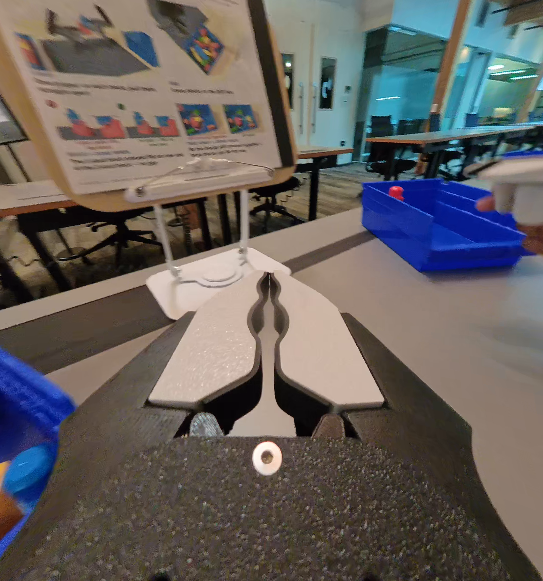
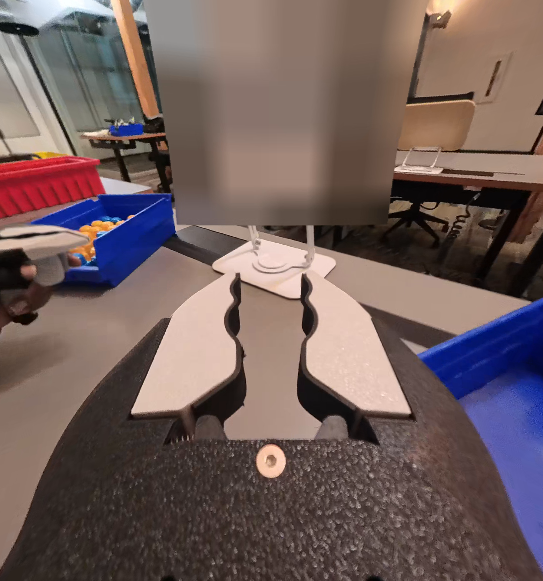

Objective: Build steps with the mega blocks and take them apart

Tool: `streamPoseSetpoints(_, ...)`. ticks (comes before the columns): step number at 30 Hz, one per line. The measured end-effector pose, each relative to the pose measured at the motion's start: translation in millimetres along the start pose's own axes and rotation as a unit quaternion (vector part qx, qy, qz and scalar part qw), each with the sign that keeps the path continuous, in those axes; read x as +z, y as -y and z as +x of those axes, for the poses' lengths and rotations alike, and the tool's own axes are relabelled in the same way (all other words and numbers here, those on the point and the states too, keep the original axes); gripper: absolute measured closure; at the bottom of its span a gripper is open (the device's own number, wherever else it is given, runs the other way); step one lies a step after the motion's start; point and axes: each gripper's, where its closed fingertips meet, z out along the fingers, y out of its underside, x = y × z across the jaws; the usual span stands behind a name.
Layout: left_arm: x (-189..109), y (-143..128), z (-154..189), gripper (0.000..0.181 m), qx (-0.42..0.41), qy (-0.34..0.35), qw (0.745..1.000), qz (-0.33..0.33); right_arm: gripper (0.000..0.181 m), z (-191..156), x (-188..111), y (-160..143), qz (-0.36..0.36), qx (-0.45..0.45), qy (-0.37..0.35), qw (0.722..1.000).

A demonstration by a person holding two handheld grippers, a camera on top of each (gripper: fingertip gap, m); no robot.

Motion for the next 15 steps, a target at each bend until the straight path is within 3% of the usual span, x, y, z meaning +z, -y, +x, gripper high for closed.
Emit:
streamPoseSetpoints(7, -44.1, 49.3, -112.6, 0.181, 0.014, 0.140, 0.990, -0.013, 0.147, -28.4, 2.0, -49.8, -0.011, 0.004, -0.021, 1.000)
streamPoseSetpoints(11, -63.4, 47.9, -186.8, 0.166, 0.015, 0.163, 0.979, -0.121, 0.145, -33.6, 4.5, -56.8, -0.018, 0.009, 0.003, 1.000)
streamPoseSetpoints(15, -71.4, 11.0, -239.0, 0.157, 0.027, 0.117, 0.955, -0.273, 0.145, -36.2, 3.0, -61.9, -0.022, 0.010, 0.014, 1.000)
